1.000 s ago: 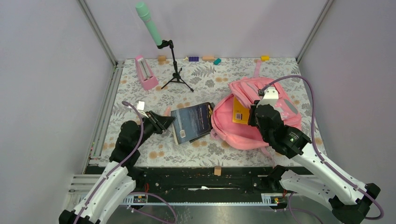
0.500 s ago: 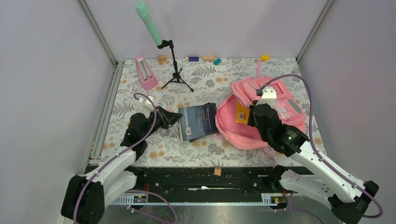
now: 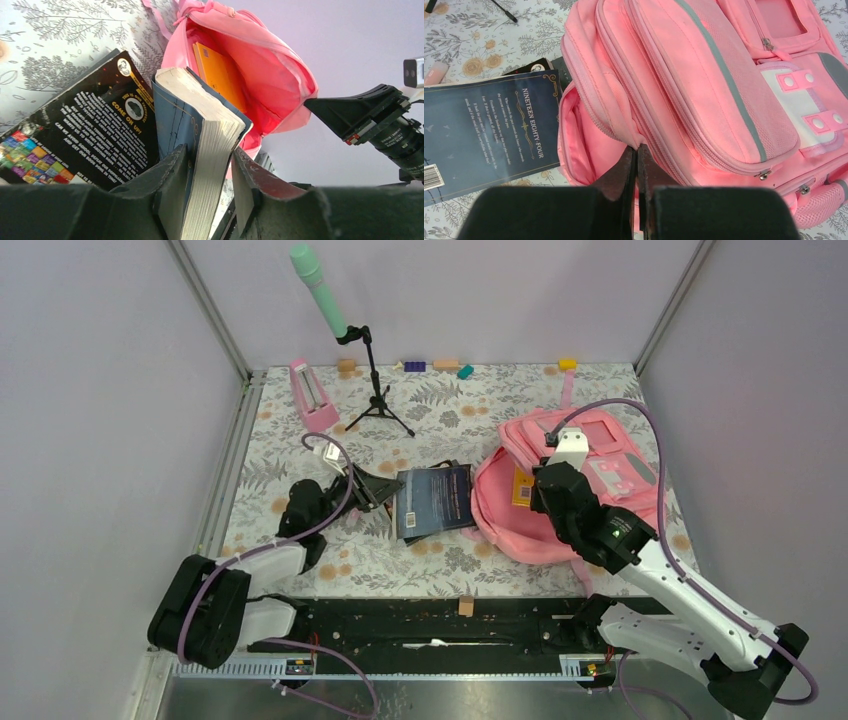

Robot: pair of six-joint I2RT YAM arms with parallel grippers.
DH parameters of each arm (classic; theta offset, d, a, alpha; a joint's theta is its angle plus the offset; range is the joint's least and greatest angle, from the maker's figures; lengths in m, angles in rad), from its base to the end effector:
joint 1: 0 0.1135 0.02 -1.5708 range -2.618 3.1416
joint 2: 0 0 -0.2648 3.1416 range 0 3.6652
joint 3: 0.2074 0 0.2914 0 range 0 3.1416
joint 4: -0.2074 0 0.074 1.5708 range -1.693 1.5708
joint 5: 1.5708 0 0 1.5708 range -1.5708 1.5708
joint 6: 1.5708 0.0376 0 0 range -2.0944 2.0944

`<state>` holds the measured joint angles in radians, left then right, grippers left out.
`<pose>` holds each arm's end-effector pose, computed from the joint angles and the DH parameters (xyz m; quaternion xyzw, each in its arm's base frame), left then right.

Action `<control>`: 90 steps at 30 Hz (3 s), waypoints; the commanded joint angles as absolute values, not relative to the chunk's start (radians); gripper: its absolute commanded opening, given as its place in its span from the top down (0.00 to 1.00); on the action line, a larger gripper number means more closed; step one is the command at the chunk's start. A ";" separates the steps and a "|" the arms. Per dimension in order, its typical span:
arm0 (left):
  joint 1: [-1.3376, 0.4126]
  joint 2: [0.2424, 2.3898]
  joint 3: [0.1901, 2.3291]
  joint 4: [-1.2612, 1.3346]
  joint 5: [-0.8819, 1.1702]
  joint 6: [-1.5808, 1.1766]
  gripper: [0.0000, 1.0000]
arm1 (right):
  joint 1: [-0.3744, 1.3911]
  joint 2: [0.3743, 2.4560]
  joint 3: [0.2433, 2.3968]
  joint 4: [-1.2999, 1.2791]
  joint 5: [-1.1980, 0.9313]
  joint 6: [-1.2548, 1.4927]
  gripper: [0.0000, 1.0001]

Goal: Pack the student bag
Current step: Pick up the book from the center of the board, then place the book in the student bag.

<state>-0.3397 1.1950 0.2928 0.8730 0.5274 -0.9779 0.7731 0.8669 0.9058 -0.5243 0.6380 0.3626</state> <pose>0.2323 -0.1022 0.1701 -0.0448 0.7146 -0.5596 0.4174 0.1755 0.1400 0.3378 -0.0071 0.8291 0.0373 0.5579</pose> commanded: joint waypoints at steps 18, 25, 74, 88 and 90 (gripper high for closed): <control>-0.428 1.282 0.383 0.999 0.628 -0.981 1.00 | 0.780 0.848 0.966 -0.414 0.647 0.368 1.00; -0.428 1.004 0.373 0.826 0.512 -0.975 1.00 | 0.780 0.829 0.983 -0.430 0.641 0.369 1.00; -0.632 1.487 0.763 0.922 0.431 -1.101 1.00 | 0.780 0.835 1.044 -0.433 0.474 0.344 1.00; -0.669 1.796 1.027 0.636 0.417 -0.881 1.00 | 0.781 0.824 1.048 -0.445 0.480 0.344 1.00; -0.677 1.818 1.041 0.642 0.413 -0.892 1.00 | 0.781 0.824 1.048 -0.445 0.479 0.346 1.00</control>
<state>-0.6552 1.7920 0.9588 0.6155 0.4255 -0.9459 0.7731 0.8459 0.9733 -0.5491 0.4808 0.3431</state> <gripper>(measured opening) 0.175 0.022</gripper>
